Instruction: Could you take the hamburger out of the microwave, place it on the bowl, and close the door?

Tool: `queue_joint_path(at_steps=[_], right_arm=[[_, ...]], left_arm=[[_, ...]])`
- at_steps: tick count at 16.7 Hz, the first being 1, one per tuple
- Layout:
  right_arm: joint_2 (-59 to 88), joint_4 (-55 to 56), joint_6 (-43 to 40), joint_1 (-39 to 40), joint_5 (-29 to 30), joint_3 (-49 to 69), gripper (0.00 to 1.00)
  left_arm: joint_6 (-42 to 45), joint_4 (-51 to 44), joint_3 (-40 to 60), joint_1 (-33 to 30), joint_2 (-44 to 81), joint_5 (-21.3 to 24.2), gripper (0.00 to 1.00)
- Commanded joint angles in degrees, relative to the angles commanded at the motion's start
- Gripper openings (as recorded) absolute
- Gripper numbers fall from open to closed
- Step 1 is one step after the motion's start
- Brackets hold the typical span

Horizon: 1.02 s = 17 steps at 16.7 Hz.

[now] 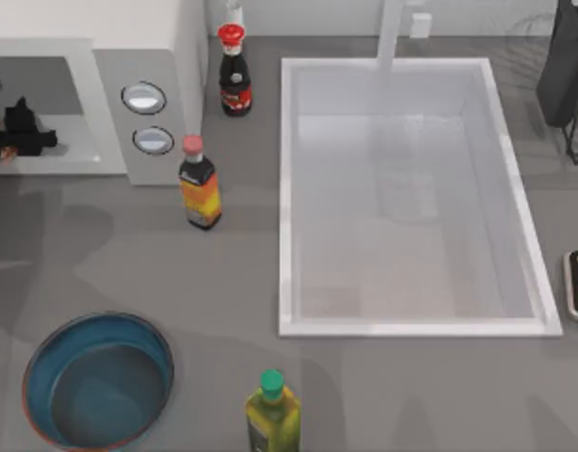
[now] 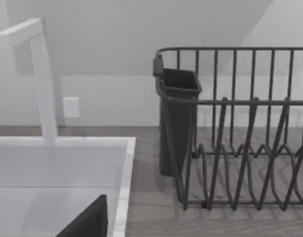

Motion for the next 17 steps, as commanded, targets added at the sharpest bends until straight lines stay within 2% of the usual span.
queue_joint_path(at_steps=[3, 6, 13, 17], right_arm=[[0.0, 0.0, 0.0, 0.0, 0.0, 0.0, 1.0], [0.0, 0.0, 0.0, 0.0, 0.0, 0.0, 1.0], [0.0, 0.0, 0.0, 0.0, 0.0, 0.0, 1.0], [0.0, 0.0, 0.0, 0.0, 0.0, 0.0, 1.0]], left_arm=[[0.31, 6.89, -11.77, 1.09, -4.69, 0.99, 0.0], [0.51, 11.51, -18.48, 1.82, -8.01, 1.65, 0.0], [0.64, 12.37, -19.6, 1.63, -8.79, 1.72, 0.0], [0.66, 6.77, -19.38, 1.62, -14.3, 1.63, 0.0]])
